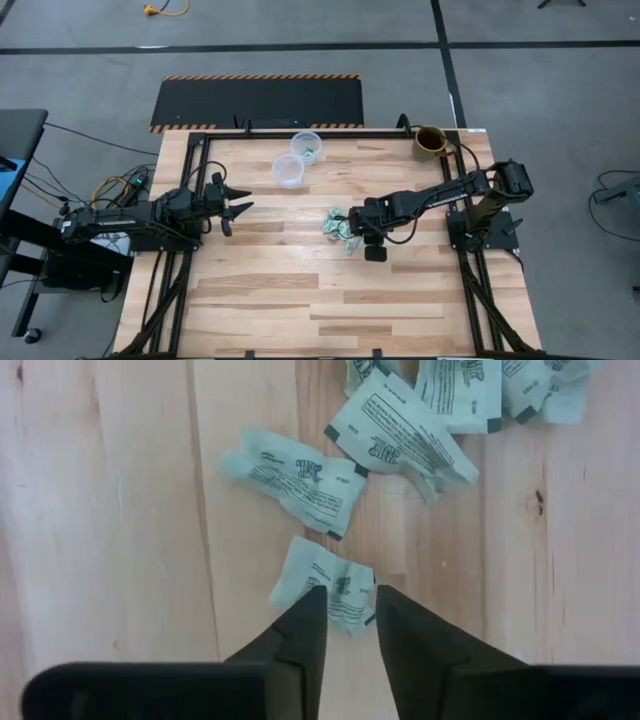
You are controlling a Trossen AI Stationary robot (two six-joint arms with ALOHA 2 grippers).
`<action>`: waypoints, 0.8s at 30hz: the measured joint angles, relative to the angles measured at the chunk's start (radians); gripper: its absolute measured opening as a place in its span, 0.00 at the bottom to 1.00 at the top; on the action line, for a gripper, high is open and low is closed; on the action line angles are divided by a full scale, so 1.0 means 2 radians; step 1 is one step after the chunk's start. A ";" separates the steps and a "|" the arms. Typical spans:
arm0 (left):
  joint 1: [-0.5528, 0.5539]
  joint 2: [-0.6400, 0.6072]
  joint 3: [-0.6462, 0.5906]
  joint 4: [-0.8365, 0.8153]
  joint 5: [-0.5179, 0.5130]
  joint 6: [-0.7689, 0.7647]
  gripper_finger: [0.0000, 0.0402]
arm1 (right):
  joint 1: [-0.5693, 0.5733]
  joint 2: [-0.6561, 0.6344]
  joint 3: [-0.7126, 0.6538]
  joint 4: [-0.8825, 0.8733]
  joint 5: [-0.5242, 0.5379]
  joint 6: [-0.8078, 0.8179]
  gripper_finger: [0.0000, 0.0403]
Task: Pick and place items into bin
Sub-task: Put the stevia packet into the top bin
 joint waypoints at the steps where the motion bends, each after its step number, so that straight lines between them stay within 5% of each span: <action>1: 0.000 0.000 0.000 0.000 0.000 0.000 0.36 | 0.000 0.000 0.000 0.000 0.000 0.001 0.19; 9: 0.000 0.000 0.000 0.000 0.000 0.000 0.36 | 0.000 0.000 0.000 0.000 -0.001 0.001 0.14; 24: 0.000 0.000 0.000 0.000 0.000 0.000 0.36 | -0.006 0.084 0.005 -0.003 -0.003 0.009 0.29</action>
